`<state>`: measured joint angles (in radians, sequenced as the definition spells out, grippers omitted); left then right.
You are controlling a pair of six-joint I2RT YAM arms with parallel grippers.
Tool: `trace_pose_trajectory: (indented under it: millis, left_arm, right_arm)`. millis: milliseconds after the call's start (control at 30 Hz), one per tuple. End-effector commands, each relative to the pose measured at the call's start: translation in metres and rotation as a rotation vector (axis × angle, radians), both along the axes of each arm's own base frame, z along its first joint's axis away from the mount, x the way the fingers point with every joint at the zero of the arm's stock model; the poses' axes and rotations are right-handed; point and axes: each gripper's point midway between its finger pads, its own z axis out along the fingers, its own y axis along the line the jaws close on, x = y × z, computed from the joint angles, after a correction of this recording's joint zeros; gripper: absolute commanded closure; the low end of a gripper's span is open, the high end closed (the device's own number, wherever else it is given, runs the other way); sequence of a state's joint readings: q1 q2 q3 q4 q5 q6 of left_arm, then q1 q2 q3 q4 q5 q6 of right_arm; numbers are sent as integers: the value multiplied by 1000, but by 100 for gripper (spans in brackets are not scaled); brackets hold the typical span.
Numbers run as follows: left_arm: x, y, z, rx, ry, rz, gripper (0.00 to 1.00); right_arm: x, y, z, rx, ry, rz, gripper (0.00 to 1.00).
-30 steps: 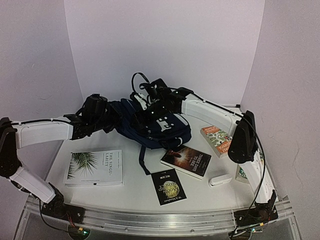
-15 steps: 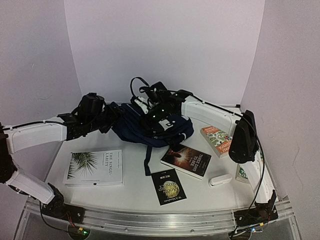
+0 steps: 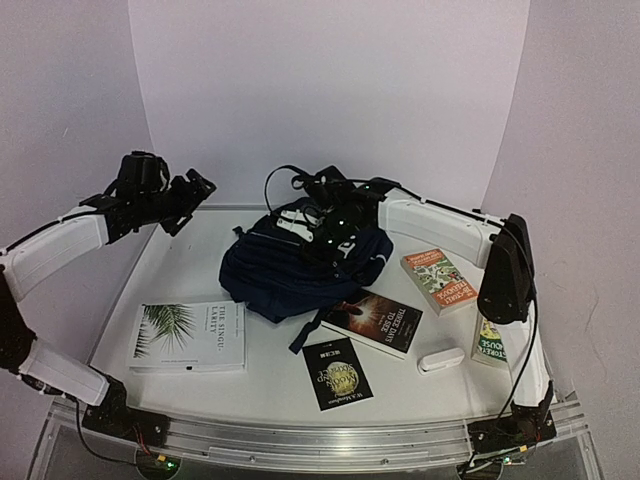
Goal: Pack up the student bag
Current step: Unzip the student bag at the center of the board.
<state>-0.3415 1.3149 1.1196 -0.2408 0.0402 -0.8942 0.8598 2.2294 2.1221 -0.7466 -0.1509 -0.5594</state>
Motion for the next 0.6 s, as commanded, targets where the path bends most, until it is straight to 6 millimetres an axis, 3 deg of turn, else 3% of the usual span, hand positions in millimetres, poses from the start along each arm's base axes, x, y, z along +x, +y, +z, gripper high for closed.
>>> trace_pose_trajectory:
  millis: [0,333,567]
  left_arm:
    - [9,-40,-17,-1,69,-220,6]
    - [51,-82,-70,-46,197,-359,9]
    - [59,-96,-98,-109,261,-392,22]
  right_arm:
    - [-6,3,85,107,-194,118,100]
    - [-9,4,98,122,-229,157,100]
    - [-2,3,108,124,-266,134,100]
